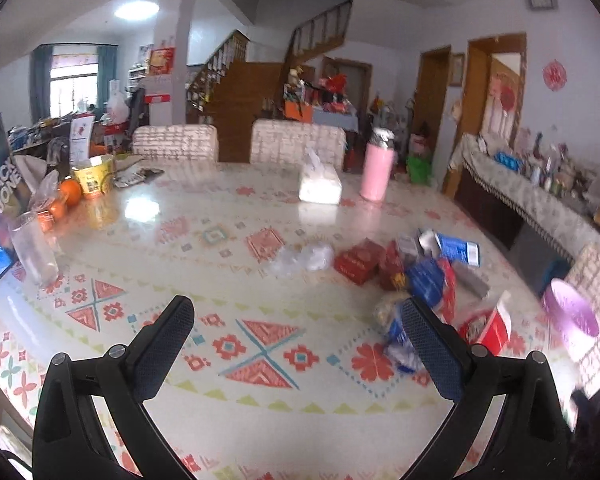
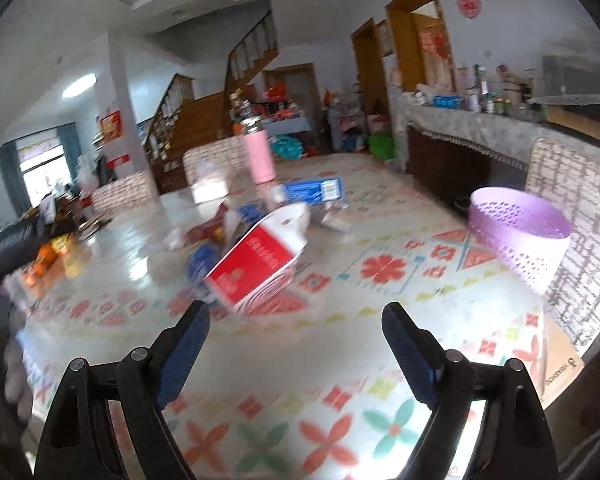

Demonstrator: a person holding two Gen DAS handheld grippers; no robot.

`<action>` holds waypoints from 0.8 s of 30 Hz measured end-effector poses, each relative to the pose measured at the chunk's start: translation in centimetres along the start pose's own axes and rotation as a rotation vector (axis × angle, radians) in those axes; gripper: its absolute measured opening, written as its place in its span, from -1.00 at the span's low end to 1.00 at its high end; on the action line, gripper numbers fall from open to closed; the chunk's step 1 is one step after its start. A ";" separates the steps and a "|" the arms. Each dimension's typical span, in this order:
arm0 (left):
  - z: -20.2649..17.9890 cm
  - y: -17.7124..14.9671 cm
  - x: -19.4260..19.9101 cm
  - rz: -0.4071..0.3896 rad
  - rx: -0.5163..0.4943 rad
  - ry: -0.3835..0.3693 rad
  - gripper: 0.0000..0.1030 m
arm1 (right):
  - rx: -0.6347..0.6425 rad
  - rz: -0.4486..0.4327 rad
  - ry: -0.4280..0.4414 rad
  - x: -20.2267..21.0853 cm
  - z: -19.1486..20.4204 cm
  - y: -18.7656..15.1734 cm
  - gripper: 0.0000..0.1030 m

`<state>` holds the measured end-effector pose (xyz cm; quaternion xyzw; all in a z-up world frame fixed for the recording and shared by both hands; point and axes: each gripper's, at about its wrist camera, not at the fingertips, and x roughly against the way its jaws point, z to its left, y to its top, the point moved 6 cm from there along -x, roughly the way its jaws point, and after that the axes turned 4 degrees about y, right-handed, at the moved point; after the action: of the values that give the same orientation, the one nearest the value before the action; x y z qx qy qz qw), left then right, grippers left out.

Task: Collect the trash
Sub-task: 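Grasp the red-and-white paper box with the right tool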

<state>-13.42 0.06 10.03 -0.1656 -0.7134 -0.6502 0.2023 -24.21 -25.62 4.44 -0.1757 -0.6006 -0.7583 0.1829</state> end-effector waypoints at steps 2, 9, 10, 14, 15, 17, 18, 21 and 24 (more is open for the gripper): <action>0.6 0.6 0.0 -0.013 0.024 0.006 1.00 | -0.004 0.033 0.020 -0.3 0.0 -0.6 0.77; 2.3 1.8 -1.0 -0.048 0.038 0.059 1.00 | -0.100 0.103 0.172 -1.7 0.0 -1.5 0.79; 2.5 1.9 -1.4 -0.041 0.037 0.067 1.00 | -0.103 0.115 0.194 -2.1 0.3 -1.5 0.80; 3.4 2.2 -2.3 -0.024 0.038 0.070 1.00 | -0.064 0.146 0.245 -3.2 1.9 -1.5 0.88; 3.6 2.2 -2.5 -0.021 0.032 0.078 1.00 | -0.048 0.151 0.241 -3.5 2.2 -1.5 0.88; 4.0 2.1 -3.0 -0.015 0.021 0.088 1.00 | -0.023 0.161 0.205 -4.4 2.2 -1.4 0.88; 4.2 1.9 -3.6 -0.003 0.009 0.095 1.00 | -0.018 0.167 0.175 -5.0 1.9 -1.4 0.88; 4.3 1.6 -5.2 0.041 -0.020 0.103 1.00 | -0.013 0.184 0.099 -6.4 0.5 -0.6 0.88; 4.0 1.2 -6.6 0.077 -0.040 0.081 1.00 | 0.006 0.184 0.051 -7.6 -0.7 0.6 0.88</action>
<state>-7.35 4.32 7.46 -0.1704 -0.6845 -0.6623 0.2527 -17.32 -25.93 1.14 -0.2102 -0.5791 -0.7408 0.2675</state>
